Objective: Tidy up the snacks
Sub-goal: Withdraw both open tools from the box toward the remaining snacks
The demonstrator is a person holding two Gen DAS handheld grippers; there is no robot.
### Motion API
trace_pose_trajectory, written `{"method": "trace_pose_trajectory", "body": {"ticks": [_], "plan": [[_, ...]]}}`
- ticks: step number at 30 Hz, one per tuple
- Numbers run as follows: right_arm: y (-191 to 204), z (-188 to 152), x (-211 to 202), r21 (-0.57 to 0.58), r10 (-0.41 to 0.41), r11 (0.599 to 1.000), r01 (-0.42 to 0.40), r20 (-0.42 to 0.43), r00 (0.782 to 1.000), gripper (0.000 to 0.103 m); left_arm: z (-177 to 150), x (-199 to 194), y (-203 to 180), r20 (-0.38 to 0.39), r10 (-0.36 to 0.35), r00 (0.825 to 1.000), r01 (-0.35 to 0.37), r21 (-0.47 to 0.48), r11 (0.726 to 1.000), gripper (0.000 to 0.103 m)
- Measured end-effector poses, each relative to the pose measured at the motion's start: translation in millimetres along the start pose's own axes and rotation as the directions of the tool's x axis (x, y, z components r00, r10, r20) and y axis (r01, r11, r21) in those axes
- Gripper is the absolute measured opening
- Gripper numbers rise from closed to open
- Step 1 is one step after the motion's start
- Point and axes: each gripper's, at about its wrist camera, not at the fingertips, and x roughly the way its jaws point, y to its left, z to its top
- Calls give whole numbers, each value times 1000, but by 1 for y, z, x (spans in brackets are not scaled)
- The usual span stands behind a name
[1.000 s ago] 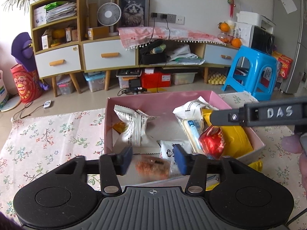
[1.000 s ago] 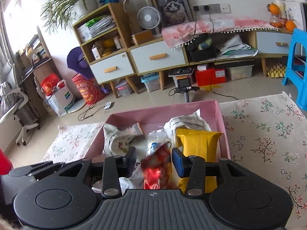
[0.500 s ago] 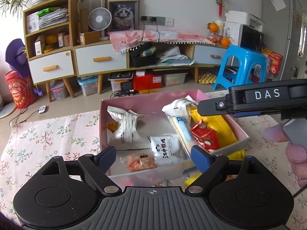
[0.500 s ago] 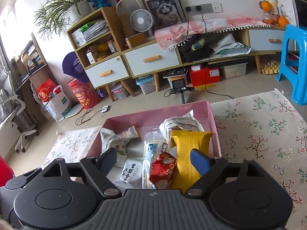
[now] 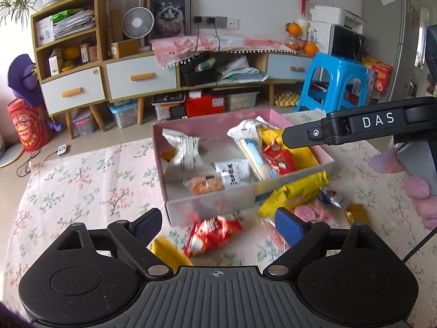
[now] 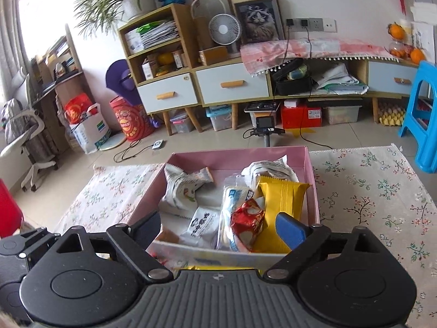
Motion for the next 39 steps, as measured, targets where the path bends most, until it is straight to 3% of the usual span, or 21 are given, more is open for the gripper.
{"method": "trace_pose_trajectory", "body": {"ticks": [7,15,39], "plan": [[16,-12,-16,-93,9,996,-8,3,1000,87,-12,-15,1,1,-25,1000,25,1,1000,93],[19,-27,-25,-89,-8,996,6,-22,1000,91,-29,-22,-2,-24,-39,999,39,6,999,98],[26,-87,-59,-221,-78,973,63,-59,995,94,-70,-42,6,-42,-2,999,4,48,999,99]]}}
